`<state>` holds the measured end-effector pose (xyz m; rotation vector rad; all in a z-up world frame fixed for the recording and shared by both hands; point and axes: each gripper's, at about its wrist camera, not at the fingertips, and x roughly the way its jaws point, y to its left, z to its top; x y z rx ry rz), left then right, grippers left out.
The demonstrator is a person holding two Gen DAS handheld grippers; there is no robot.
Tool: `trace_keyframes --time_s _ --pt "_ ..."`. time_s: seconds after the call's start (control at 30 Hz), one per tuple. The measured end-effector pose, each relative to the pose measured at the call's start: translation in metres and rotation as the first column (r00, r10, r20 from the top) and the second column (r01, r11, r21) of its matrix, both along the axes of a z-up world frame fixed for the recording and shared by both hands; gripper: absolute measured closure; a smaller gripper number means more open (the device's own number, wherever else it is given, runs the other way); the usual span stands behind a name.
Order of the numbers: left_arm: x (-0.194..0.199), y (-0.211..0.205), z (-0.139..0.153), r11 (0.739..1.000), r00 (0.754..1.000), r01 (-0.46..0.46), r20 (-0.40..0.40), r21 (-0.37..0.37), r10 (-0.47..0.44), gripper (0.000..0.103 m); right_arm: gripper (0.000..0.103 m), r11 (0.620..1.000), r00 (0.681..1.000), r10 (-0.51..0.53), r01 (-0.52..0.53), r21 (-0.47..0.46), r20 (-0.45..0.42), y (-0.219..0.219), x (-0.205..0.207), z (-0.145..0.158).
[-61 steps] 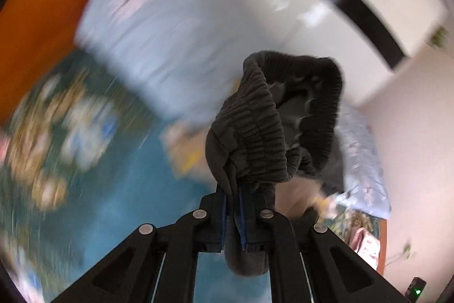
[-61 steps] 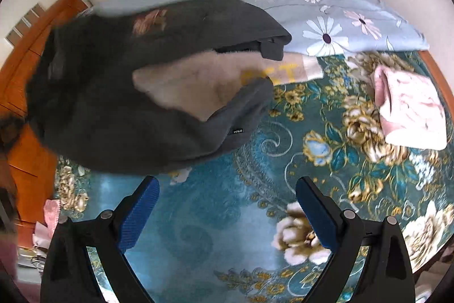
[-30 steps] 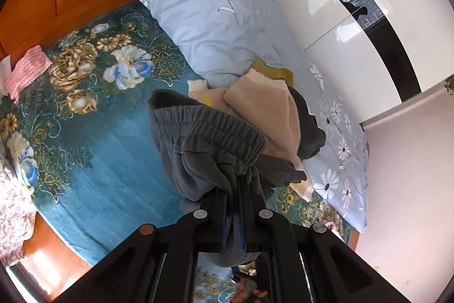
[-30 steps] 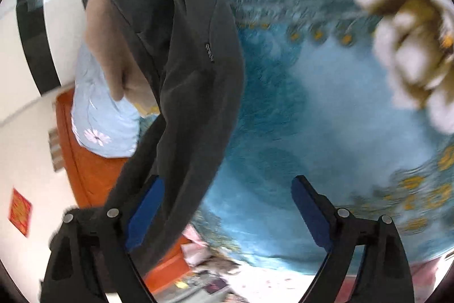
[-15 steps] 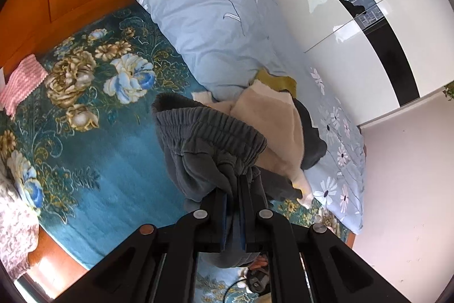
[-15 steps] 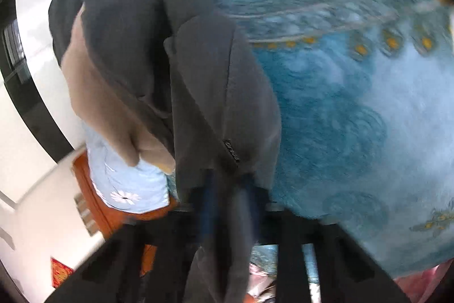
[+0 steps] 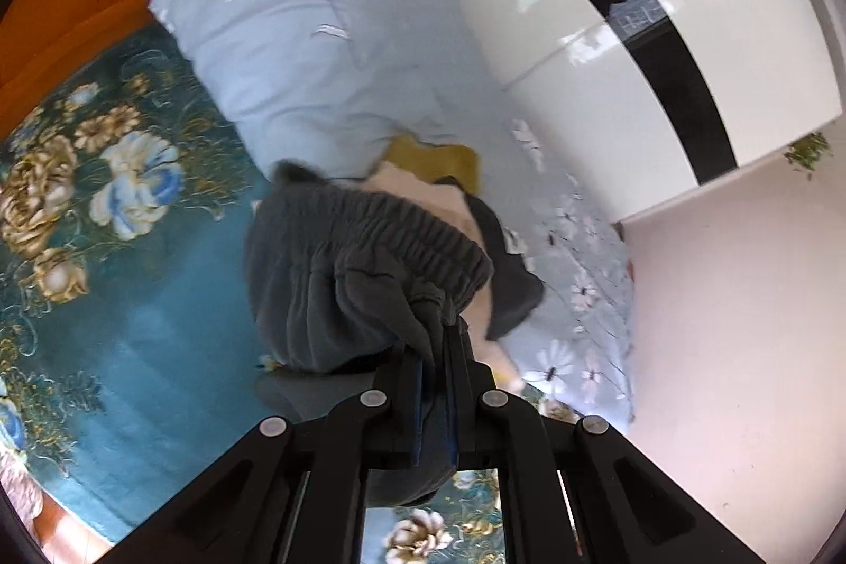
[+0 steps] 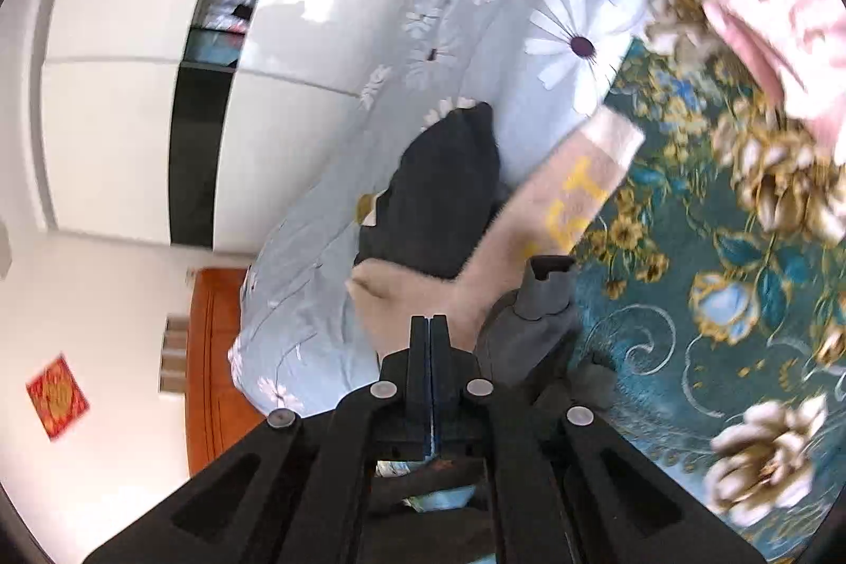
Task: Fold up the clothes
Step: 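Lift the sweatpants off the pile with both grippers and swing them onto the blanket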
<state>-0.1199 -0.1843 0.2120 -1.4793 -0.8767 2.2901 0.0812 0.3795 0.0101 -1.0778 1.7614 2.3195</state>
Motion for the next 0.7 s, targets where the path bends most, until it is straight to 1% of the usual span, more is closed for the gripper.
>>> trace_keyframes --time_s 0.07,0.1,0.13,0.17,0.23,0.27,0.33,0.4,0.47,0.53,0.57,0.6,0.63,0.67,0.7 --pt "0.001 0.003 0.007 1.000 1.000 0.017 -0.008 -0.008 -0.017 0.096 0.100 1.000 0.999 0.025 -0.024 -0.007 0.045 -0.015 0.000 -0.026" --pt "0.002 0.003 0.010 1.000 1.000 0.026 -0.015 -0.018 -0.026 0.096 0.099 0.999 0.997 0.035 -0.033 -0.021 0.071 -0.025 0.000 -0.041" --pt "0.002 0.004 0.014 0.999 0.999 0.035 -0.021 -0.027 -0.036 0.096 0.097 0.998 0.993 0.038 -0.032 -0.053 0.116 -0.037 0.003 -0.063" --pt "0.003 0.002 0.018 0.998 0.999 0.041 -0.027 -0.041 -0.042 0.096 0.090 0.996 0.987 0.038 -0.025 -0.083 0.153 -0.047 0.006 -0.086" --pt "0.003 -0.002 0.023 0.996 0.998 0.048 -0.034 -0.070 -0.051 0.096 0.049 0.987 0.973 0.036 0.001 -0.160 0.226 -0.078 0.011 -0.135" --pt "0.002 -0.005 0.024 0.995 0.998 0.046 -0.033 -0.085 -0.049 0.096 0.046 0.982 0.966 0.035 0.015 -0.190 0.257 -0.091 0.013 -0.155" --pt "0.001 -0.012 0.025 0.993 0.999 0.041 -0.028 -0.110 -0.045 0.096 0.046 0.965 0.941 0.041 0.049 -0.257 0.335 -0.123 0.017 -0.197" --pt "0.001 -0.020 0.022 0.991 0.999 0.036 -0.017 -0.128 -0.039 0.096 0.046 0.946 0.918 0.047 0.087 -0.314 0.394 -0.153 0.018 -0.231" --pt "0.002 -0.027 0.020 0.989 0.999 0.031 -0.007 -0.147 -0.033 0.096 0.045 0.926 0.904 0.051 0.116 -0.359 0.424 -0.175 0.016 -0.251" --pt "0.000 -0.035 0.015 0.986 1.000 0.029 0.003 -0.165 -0.029 0.096 0.045 0.902 0.898 0.035 0.160 -0.400 0.438 -0.193 0.012 -0.267" --pt "0.000 -0.039 0.012 0.985 1.000 0.026 0.008 -0.170 -0.025 0.096 0.045 0.898 0.897 0.020 0.178 -0.403 0.442 -0.197 0.009 -0.269" --pt "0.000 -0.043 0.010 0.984 1.000 0.022 0.014 -0.174 -0.020 0.096 0.048 0.894 0.895 0.005 0.196 -0.403 0.445 -0.200 0.006 -0.270" --pt "0.000 -0.047 0.007 0.984 1.000 0.018 0.020 -0.178 -0.014 0.096 0.071 0.898 0.894 0.001 0.196 -0.394 0.447 -0.196 0.001 -0.265" --pt "0.000 -0.051 0.004 0.983 1.000 0.013 0.025 -0.181 -0.008 0.096 0.085 0.903 0.893 -0.001 0.194 -0.384 0.449 -0.192 -0.004 -0.260" --pt "-0.001 -0.055 0.000 0.983 1.000 0.006 0.029 -0.185 0.000 0.096 0.098 0.907 0.893 -0.003 0.192 -0.374 0.451 -0.188 -0.010 -0.254"
